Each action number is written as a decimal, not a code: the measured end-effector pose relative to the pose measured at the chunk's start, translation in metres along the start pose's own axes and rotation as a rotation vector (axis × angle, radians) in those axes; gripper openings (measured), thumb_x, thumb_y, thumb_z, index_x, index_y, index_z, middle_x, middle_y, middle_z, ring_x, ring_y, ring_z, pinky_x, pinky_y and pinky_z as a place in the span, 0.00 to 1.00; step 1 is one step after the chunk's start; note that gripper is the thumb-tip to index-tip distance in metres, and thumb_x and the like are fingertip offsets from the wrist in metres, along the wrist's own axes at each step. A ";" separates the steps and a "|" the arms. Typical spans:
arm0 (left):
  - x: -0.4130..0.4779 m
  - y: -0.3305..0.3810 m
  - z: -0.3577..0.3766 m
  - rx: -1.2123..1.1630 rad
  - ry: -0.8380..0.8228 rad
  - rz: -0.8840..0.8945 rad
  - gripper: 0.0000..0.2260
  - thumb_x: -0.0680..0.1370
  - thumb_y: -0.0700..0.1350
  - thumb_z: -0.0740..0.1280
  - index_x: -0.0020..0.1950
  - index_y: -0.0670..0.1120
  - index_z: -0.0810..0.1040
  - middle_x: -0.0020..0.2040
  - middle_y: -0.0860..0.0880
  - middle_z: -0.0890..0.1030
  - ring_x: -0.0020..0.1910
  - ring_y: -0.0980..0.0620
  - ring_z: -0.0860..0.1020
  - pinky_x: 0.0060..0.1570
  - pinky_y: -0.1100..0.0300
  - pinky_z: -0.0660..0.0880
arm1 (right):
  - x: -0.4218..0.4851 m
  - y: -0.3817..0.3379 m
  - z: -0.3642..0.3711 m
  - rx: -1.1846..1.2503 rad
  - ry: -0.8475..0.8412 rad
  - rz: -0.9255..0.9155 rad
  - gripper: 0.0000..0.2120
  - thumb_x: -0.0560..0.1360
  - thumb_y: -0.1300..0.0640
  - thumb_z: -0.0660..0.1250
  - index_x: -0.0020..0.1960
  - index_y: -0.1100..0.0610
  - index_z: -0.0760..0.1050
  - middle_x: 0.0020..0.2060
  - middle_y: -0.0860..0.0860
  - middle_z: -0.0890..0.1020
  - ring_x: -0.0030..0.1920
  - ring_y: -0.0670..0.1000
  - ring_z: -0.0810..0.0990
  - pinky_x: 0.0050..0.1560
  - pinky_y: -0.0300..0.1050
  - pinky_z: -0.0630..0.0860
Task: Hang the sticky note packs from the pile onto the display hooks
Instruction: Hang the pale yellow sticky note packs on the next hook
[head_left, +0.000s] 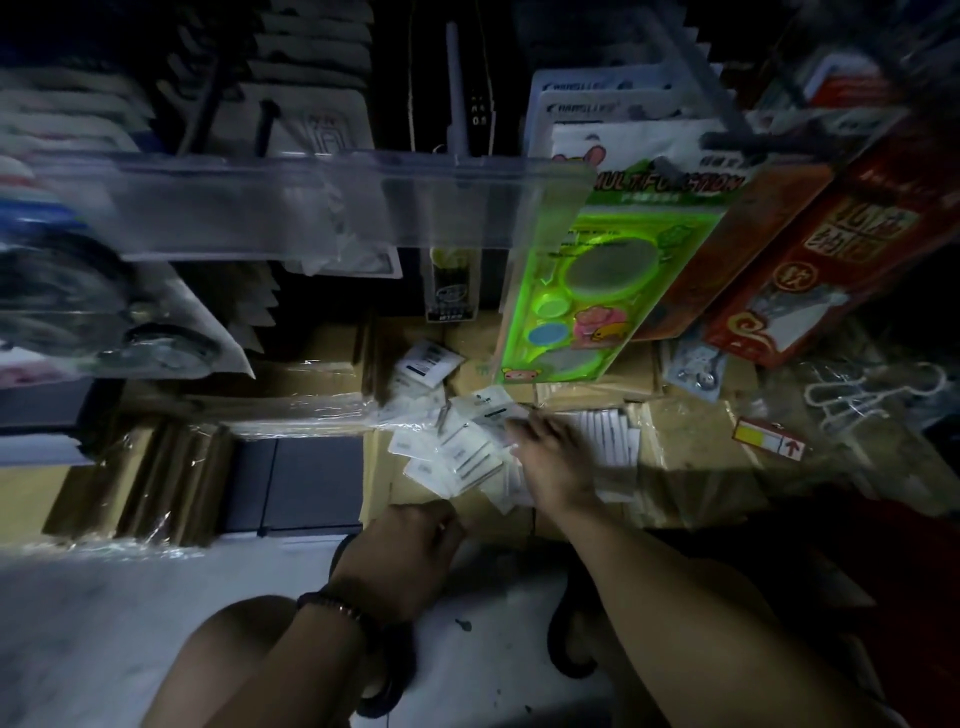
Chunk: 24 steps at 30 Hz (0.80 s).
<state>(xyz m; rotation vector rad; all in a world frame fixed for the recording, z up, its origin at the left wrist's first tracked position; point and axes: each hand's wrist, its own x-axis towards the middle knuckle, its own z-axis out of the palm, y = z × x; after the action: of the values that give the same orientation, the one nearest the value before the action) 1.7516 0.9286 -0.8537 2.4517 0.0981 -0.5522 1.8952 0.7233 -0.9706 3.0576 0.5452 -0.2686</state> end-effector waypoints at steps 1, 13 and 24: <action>-0.001 -0.001 0.001 -0.008 0.010 0.004 0.11 0.85 0.62 0.57 0.45 0.64 0.71 0.42 0.56 0.78 0.45 0.51 0.81 0.44 0.54 0.76 | -0.002 0.001 -0.005 0.033 0.033 0.005 0.20 0.79 0.53 0.72 0.71 0.48 0.77 0.60 0.55 0.84 0.60 0.62 0.83 0.60 0.56 0.79; -0.008 0.005 -0.013 -0.176 0.114 -0.076 0.07 0.85 0.57 0.66 0.55 0.56 0.81 0.52 0.56 0.85 0.49 0.58 0.82 0.47 0.61 0.76 | -0.054 -0.014 -0.084 0.708 0.156 0.056 0.09 0.87 0.50 0.61 0.57 0.55 0.74 0.52 0.54 0.82 0.50 0.57 0.81 0.43 0.52 0.73; -0.056 0.054 -0.015 -1.276 0.055 -0.220 0.28 0.81 0.68 0.63 0.73 0.52 0.76 0.61 0.44 0.87 0.58 0.40 0.87 0.52 0.45 0.84 | -0.138 -0.054 -0.170 1.268 0.207 0.042 0.14 0.82 0.44 0.62 0.57 0.52 0.78 0.46 0.52 0.85 0.46 0.56 0.84 0.46 0.55 0.80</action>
<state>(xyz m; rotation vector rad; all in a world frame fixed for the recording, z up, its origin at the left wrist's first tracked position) 1.7169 0.8973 -0.7901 1.2084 0.5559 -0.3297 1.7765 0.7364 -0.7788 4.3554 0.3839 -0.4205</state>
